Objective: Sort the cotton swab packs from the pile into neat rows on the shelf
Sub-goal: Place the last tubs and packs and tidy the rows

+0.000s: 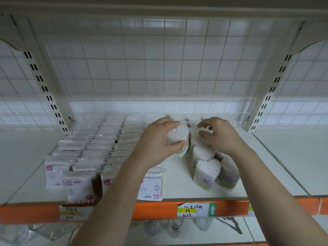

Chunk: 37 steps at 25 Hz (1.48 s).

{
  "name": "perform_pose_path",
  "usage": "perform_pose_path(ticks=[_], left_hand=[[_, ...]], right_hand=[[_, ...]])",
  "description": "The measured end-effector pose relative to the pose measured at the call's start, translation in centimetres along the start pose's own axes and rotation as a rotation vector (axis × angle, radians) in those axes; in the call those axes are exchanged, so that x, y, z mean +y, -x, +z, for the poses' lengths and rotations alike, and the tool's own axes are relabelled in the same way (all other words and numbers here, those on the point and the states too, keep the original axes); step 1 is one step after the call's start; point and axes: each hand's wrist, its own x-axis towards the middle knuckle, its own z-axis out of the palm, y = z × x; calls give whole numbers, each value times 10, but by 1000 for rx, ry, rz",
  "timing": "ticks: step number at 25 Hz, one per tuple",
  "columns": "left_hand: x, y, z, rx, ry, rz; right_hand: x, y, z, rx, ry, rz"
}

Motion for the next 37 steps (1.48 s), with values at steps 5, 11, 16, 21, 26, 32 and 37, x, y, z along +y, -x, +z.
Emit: perform_pose_path(ticks=[5, 11, 16, 21, 26, 32, 37], left_hand=[[5, -8, 15, -142, -224, 5], [-1, -9, 32, -294, -375, -24], [-1, -9, 36, -233, -466, -15], [2, -8, 35, -193, -470, -42], [5, -11, 41, -154, -469, -82], [2, -19, 46, -123, -569, -100], [-4, -21, 47, -119, -554, -99]], right_hand=[[14, 20, -2, 24, -32, 24], [14, 26, -3, 36, -48, 3], [18, 29, -4, 63, -86, 18], [18, 37, -2, 58, -105, 24], [16, 41, 3, 51, -118, 12], [16, 43, 4, 59, -125, 18], [15, 46, 5, 58, -119, 21]])
